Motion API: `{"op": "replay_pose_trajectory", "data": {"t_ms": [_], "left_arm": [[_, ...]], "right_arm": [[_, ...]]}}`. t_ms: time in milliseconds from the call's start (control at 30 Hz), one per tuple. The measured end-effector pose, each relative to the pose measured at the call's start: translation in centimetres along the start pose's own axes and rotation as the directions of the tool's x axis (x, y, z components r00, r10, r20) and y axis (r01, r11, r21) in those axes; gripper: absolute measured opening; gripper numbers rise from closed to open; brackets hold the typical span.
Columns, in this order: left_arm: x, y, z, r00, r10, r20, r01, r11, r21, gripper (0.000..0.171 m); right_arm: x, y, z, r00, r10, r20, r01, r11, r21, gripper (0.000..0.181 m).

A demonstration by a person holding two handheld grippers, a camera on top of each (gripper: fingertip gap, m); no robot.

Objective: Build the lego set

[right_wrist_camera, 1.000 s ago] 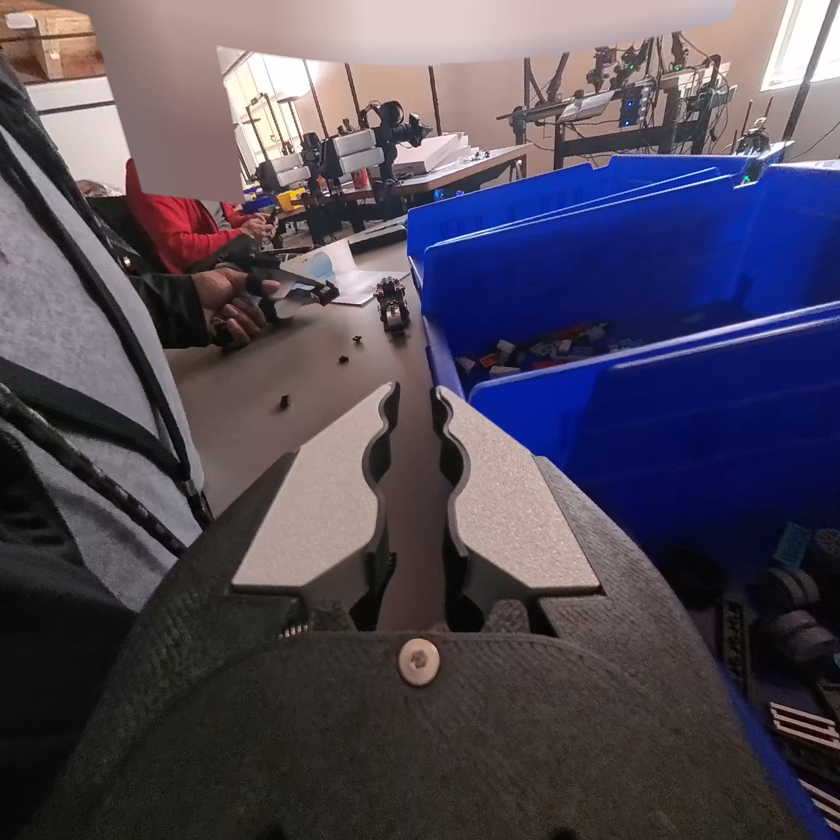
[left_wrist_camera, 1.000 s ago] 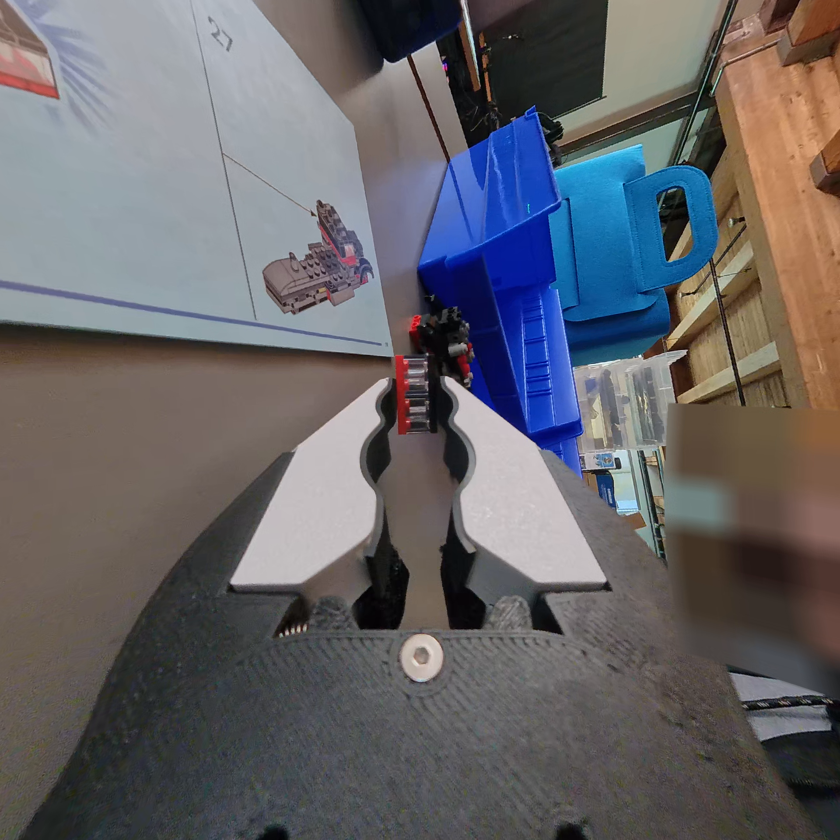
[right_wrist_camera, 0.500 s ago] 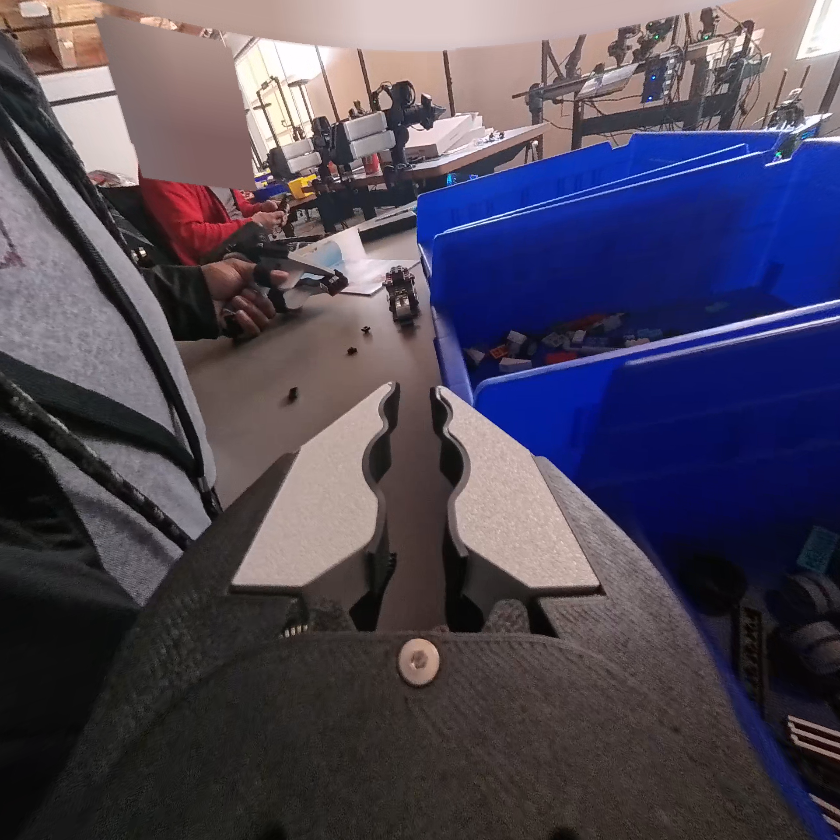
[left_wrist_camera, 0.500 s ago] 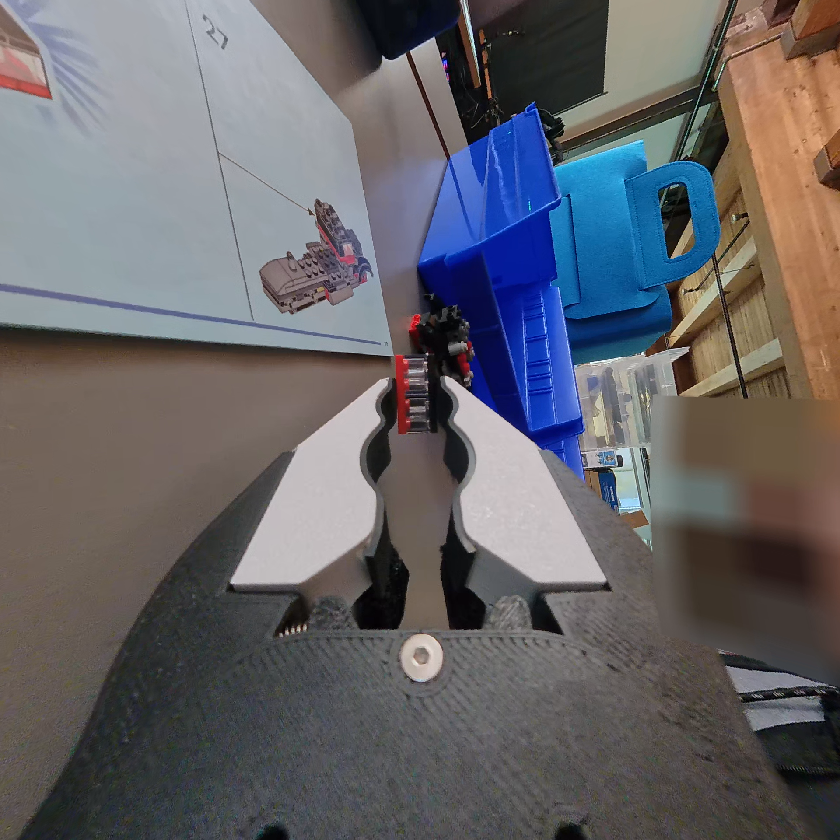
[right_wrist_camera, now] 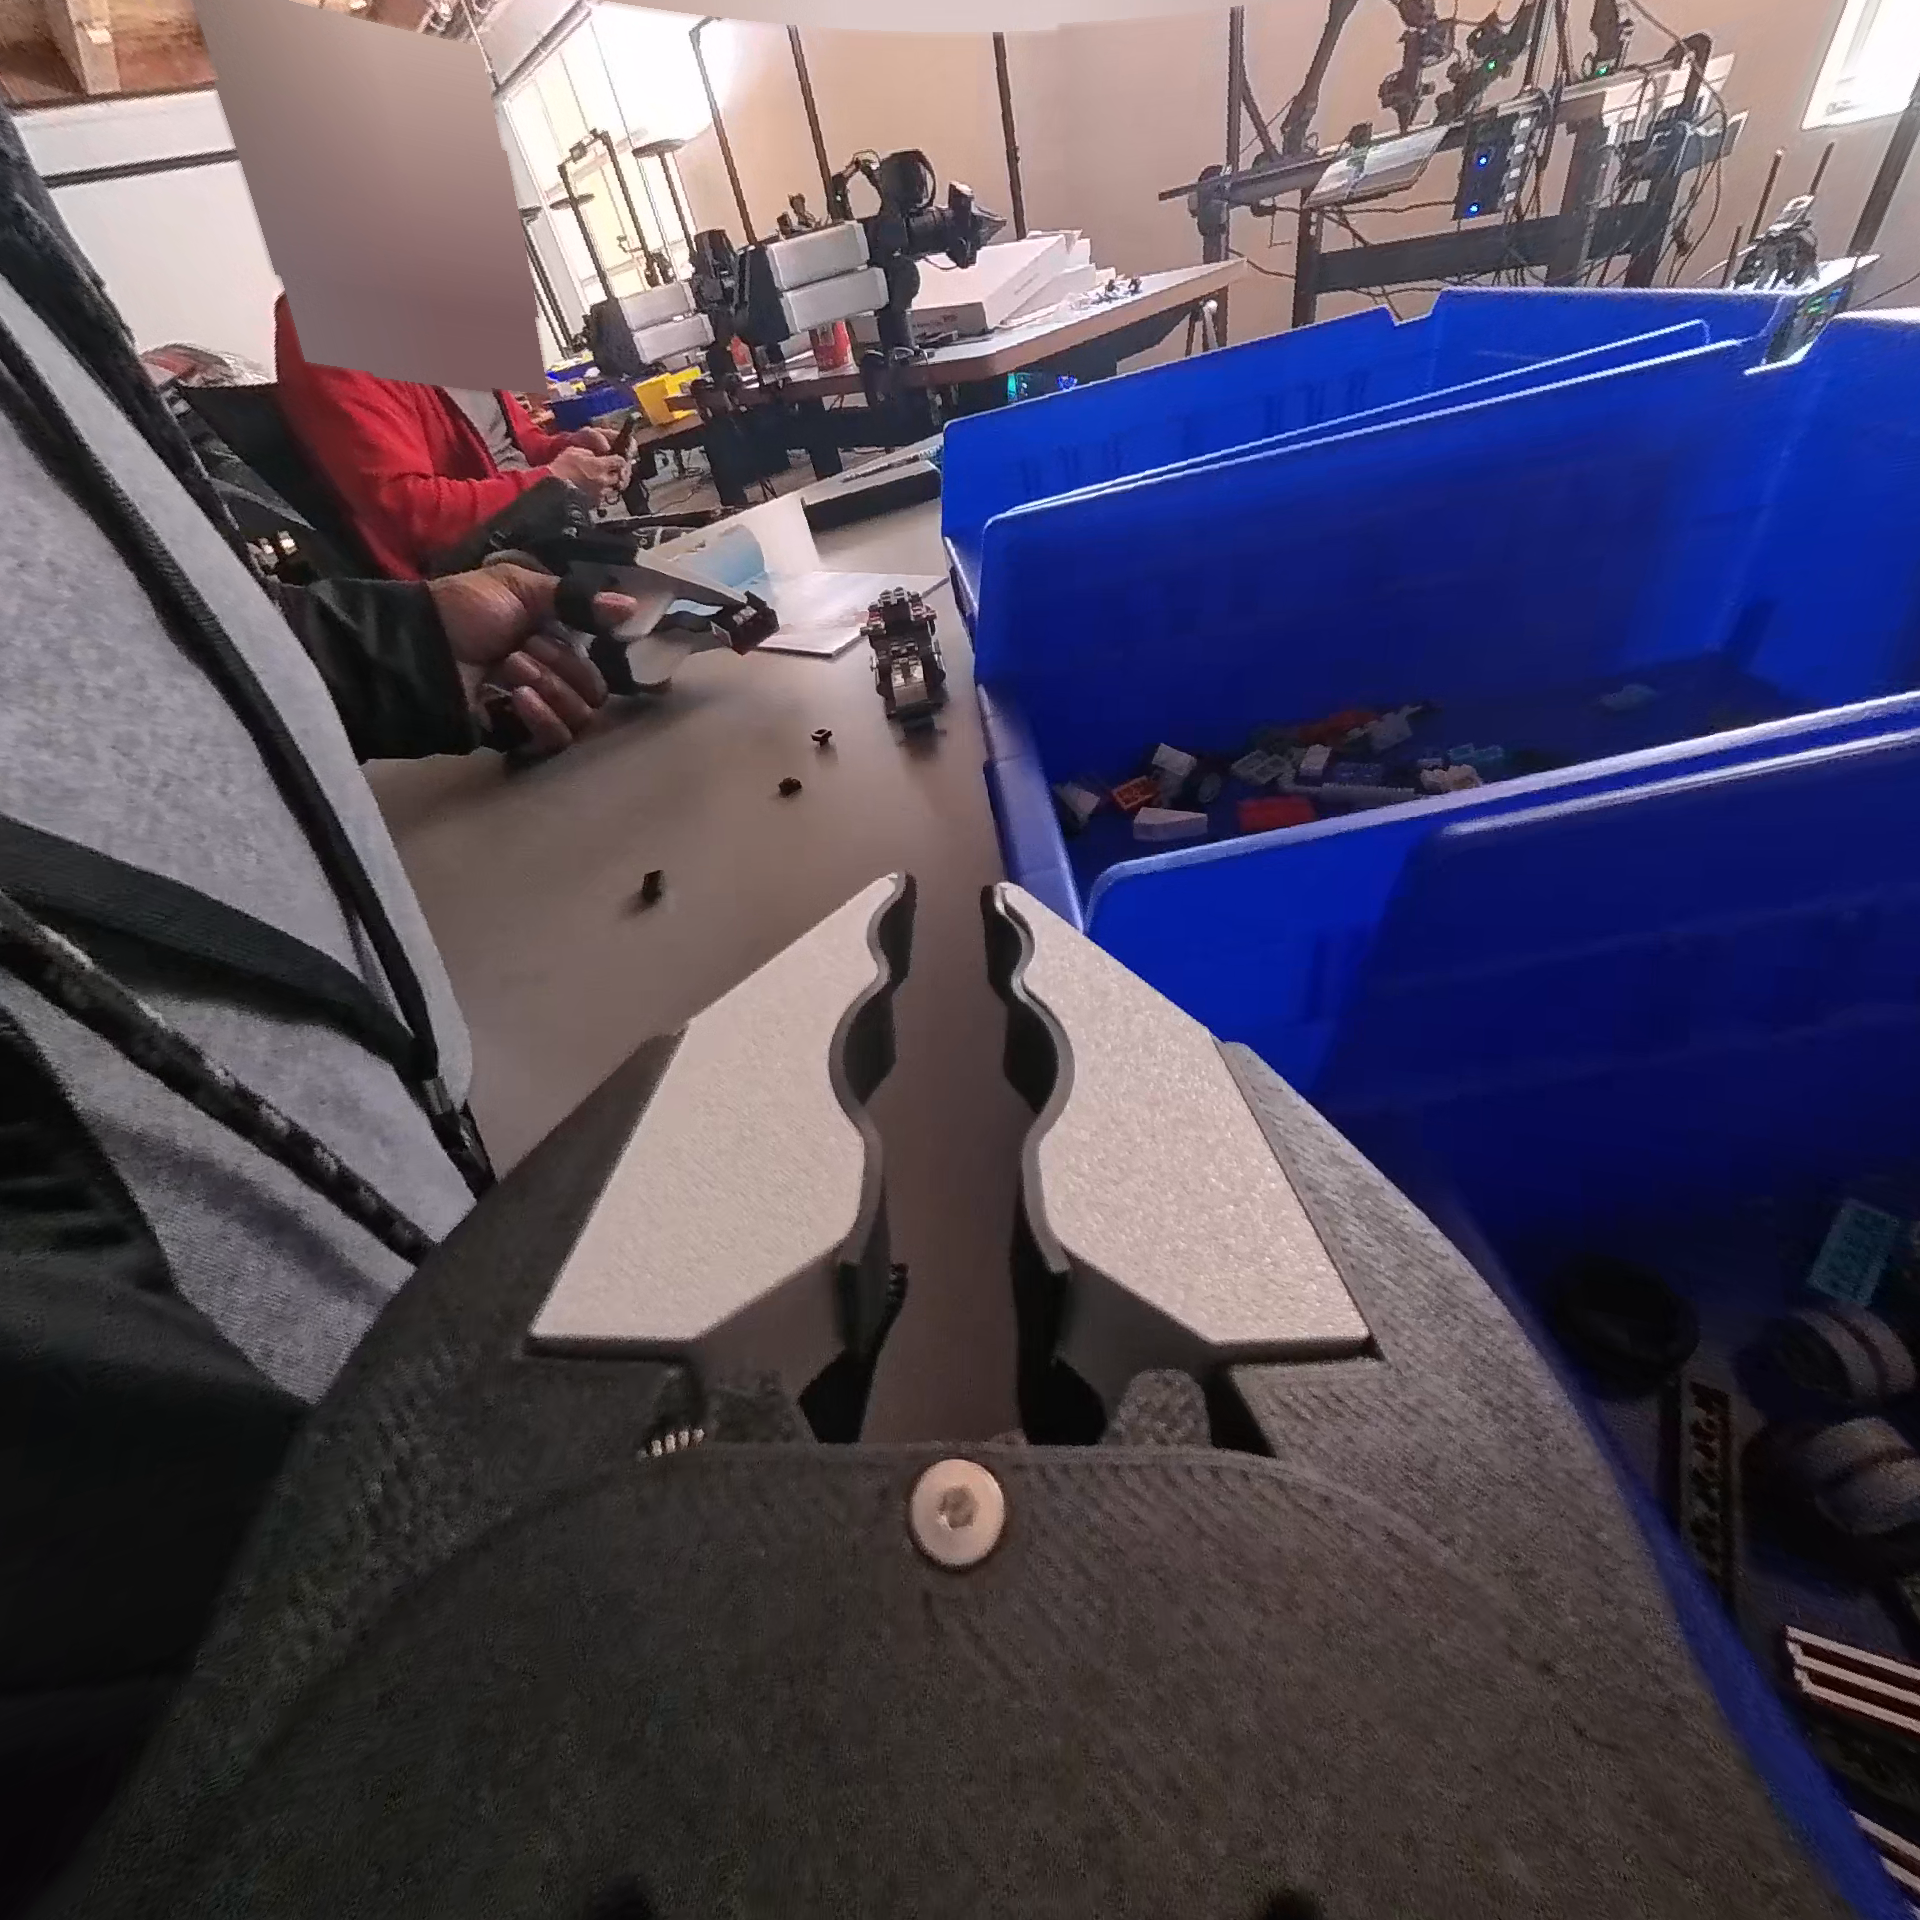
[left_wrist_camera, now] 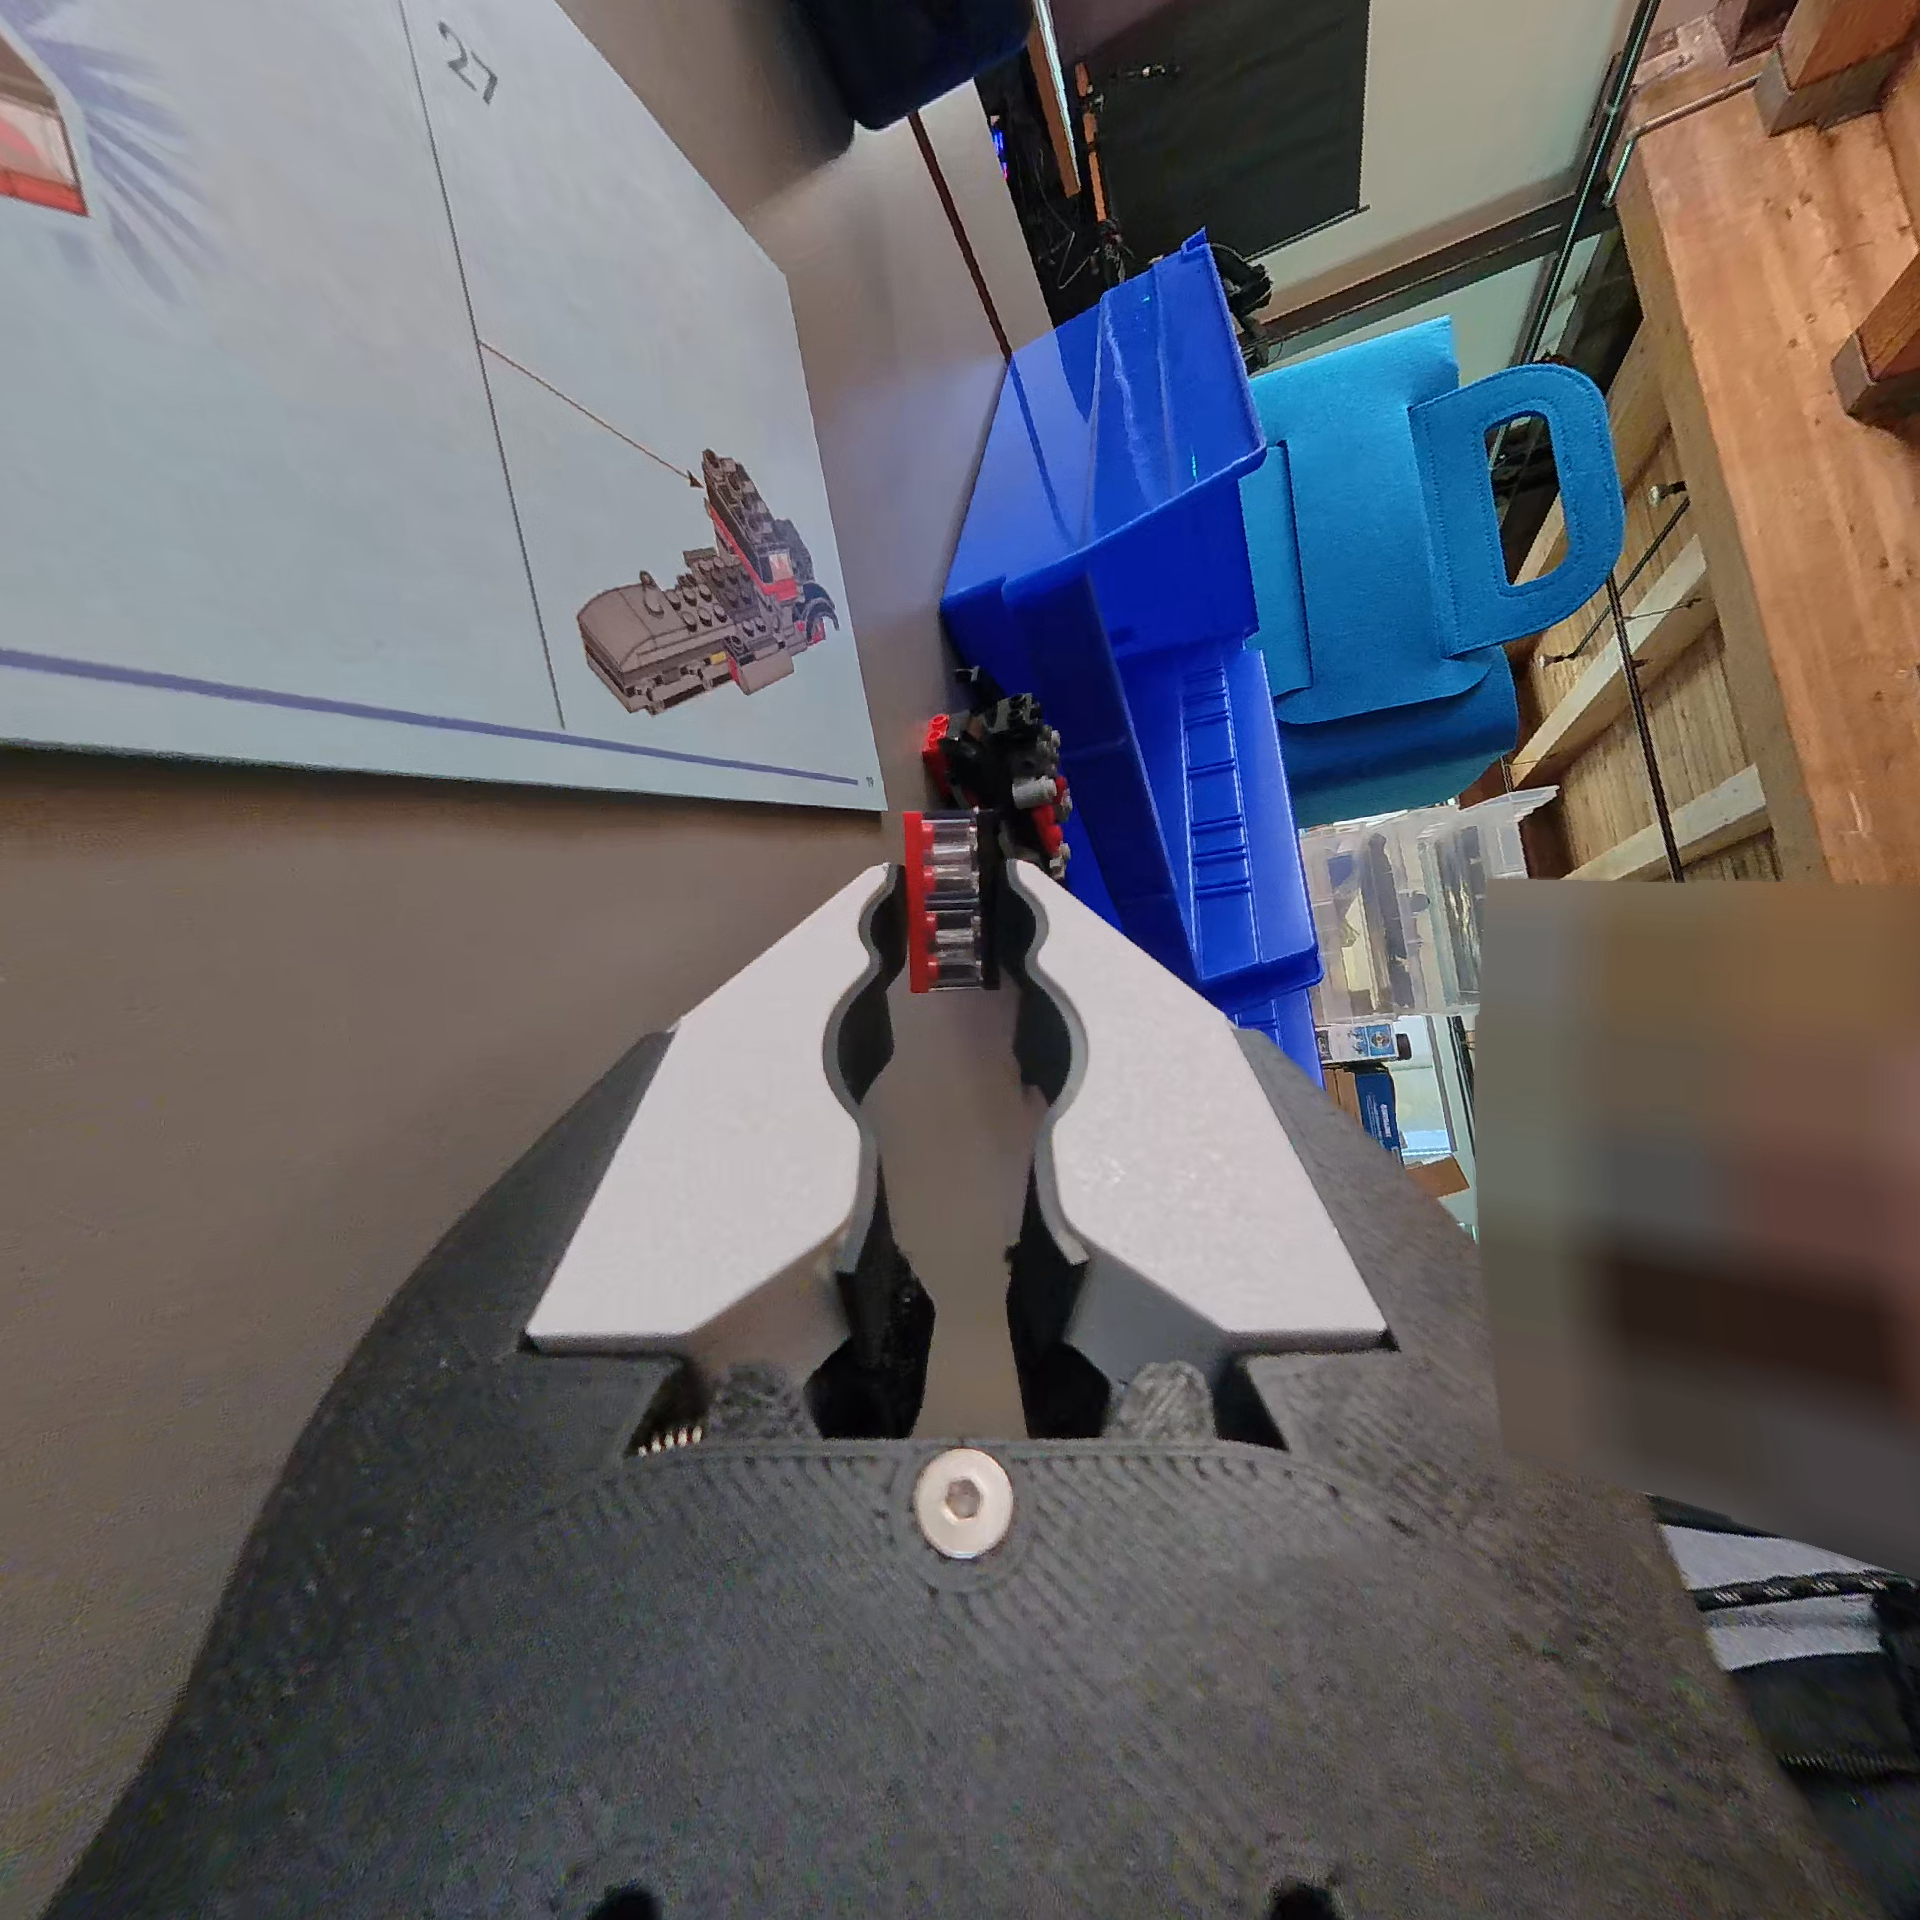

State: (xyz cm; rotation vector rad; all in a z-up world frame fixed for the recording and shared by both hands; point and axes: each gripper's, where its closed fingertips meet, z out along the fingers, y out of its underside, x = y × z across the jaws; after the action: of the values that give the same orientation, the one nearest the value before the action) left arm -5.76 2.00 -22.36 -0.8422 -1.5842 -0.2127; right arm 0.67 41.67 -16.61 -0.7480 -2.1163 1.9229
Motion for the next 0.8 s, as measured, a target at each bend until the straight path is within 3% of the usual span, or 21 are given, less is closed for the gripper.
{"op": "replay_pose_trajectory", "data": {"t_ms": [800], "left_arm": [[0.41,0.02,-0.07,0.999,-0.007,-0.034,0.006,1.000,-0.002,0.017]], "right_arm": [[0.45,0.69,0.51,0.998,-0.033,-0.060,0.031,0.998,-0.050,0.005]]}}
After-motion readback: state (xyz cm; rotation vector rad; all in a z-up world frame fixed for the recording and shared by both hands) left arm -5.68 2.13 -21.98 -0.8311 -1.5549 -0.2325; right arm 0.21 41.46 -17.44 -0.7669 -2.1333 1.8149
